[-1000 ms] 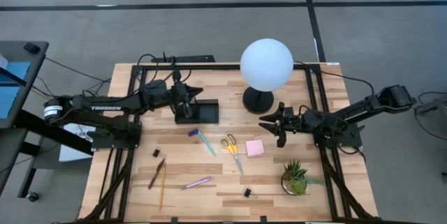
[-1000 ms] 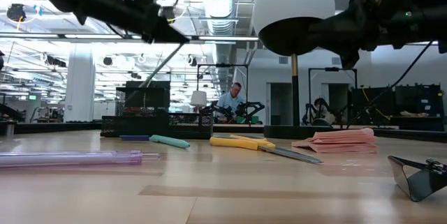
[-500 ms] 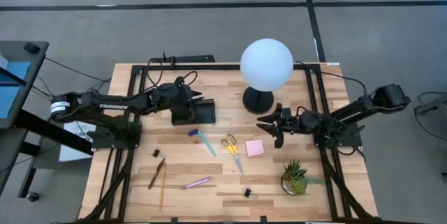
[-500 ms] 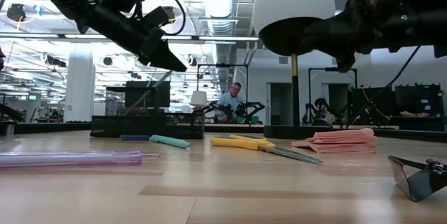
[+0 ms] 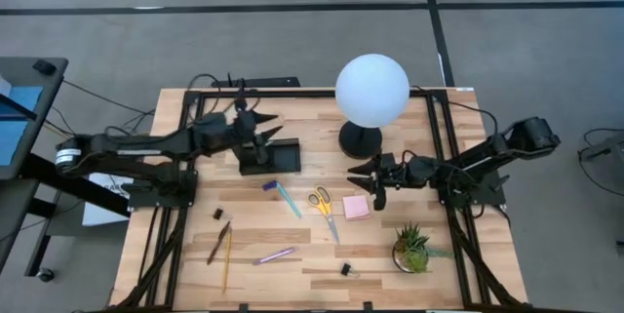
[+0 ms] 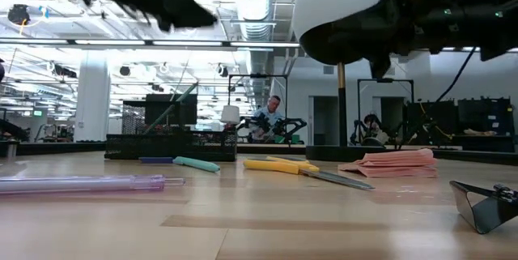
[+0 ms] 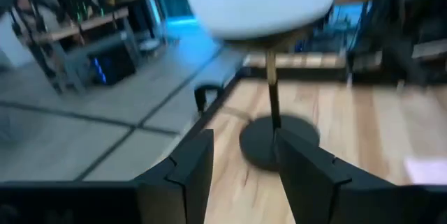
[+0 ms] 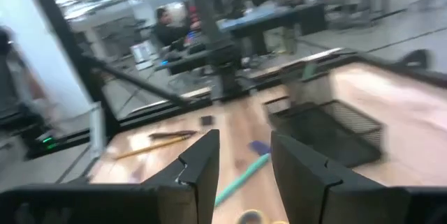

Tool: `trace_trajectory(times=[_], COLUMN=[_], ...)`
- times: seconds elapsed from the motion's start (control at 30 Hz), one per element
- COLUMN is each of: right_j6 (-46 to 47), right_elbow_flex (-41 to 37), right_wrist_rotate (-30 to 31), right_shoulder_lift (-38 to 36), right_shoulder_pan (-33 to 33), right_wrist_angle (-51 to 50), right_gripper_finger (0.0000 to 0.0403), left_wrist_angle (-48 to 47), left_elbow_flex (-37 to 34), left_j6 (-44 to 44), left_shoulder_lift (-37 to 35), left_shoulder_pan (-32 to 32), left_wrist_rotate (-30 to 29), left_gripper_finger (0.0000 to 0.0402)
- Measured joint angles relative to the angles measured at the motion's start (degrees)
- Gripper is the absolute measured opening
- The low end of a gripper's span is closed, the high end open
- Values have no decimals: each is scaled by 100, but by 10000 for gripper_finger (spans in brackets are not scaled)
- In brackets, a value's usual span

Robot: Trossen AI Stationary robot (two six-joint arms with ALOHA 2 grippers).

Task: Pick and place office supplies into organizer
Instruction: Put the blue pen into the black desk organizer

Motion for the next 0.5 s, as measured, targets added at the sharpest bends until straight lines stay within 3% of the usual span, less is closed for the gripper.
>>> trace_trajectory(times=[0.13,0.27,0.5], right_j6=[2,3,-86], right_elbow_flex=[438,1050,2554], right_wrist_rotate=[-552,-535,275], right_shoulder_lift=[530,1348,2953], right_shoulder_pan=[190,458,601], right_wrist_angle=[1,2,-619], right_gripper_finger=[122,121,118], left_wrist_angle=[-632,-1240,-2256], left_elbow_flex=[268,276,268], left_j6=[-81,-301,-677], left_shoulder_lift=[-709,-1259,-1556], left_shoulder_pan=[-228,-466,-688], left_wrist_rotate=[129,306,-37], left_gripper_finger=[140,134,126])
